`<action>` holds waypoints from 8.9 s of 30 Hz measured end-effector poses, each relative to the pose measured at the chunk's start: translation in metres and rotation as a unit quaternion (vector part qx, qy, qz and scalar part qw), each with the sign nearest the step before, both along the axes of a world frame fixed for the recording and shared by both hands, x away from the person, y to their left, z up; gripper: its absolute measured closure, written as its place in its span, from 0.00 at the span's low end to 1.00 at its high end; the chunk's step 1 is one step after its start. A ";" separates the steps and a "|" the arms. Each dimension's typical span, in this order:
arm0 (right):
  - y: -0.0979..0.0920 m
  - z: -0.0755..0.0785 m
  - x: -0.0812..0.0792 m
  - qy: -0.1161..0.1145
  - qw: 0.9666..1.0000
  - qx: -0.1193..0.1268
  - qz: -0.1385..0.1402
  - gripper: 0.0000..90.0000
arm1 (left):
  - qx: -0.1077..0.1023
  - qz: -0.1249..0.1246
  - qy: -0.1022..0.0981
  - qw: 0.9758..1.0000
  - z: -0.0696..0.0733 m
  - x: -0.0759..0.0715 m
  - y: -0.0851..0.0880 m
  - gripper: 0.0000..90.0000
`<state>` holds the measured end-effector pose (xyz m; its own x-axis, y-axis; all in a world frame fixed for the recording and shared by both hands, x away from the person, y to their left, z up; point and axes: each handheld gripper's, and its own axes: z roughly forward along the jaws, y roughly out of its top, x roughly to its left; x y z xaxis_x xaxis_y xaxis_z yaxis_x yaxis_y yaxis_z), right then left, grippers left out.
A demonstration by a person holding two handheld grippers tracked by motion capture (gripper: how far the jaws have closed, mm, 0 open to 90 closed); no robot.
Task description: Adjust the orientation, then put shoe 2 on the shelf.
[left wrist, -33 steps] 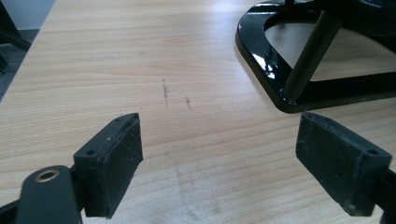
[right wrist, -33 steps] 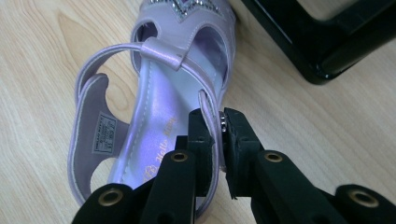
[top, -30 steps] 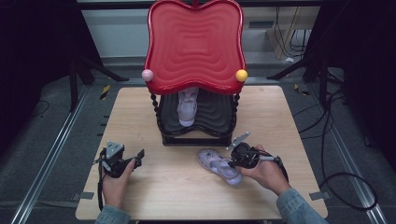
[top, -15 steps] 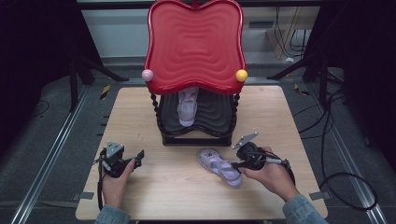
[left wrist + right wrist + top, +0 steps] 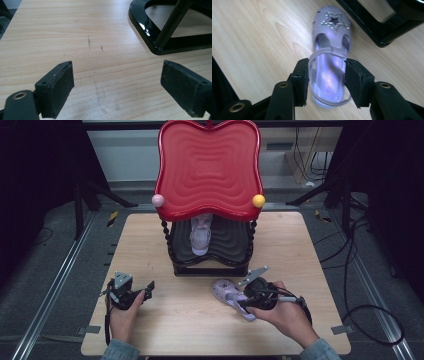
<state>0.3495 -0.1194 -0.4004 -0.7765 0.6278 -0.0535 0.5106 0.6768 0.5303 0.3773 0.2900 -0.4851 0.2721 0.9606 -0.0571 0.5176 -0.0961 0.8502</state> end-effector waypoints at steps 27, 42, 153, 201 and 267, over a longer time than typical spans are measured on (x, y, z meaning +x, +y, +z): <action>0.020 -0.045 0.010 0.080 0.996 -0.049 0.002 0.78 | 0.004 -0.006 0.006 1.000 -0.001 0.000 -0.002 0.12; 0.025 -0.055 0.017 0.102 0.992 -0.073 0.014 0.91 | 0.005 -0.004 0.005 1.000 -0.001 0.000 -0.002 0.12; 0.049 0.024 0.046 -0.169 0.924 0.282 -0.195 0.96 | 0.027 -0.031 0.032 0.999 -0.010 0.005 -0.007 0.04; 0.074 0.020 0.098 -0.238 0.895 0.266 -0.269 0.96 | 0.023 -0.035 0.028 0.999 -0.009 0.005 -0.008 0.05; 0.083 0.023 0.084 -0.245 0.910 0.241 -0.231 0.59 | 0.022 -0.042 0.029 0.998 -0.008 0.005 -0.014 0.05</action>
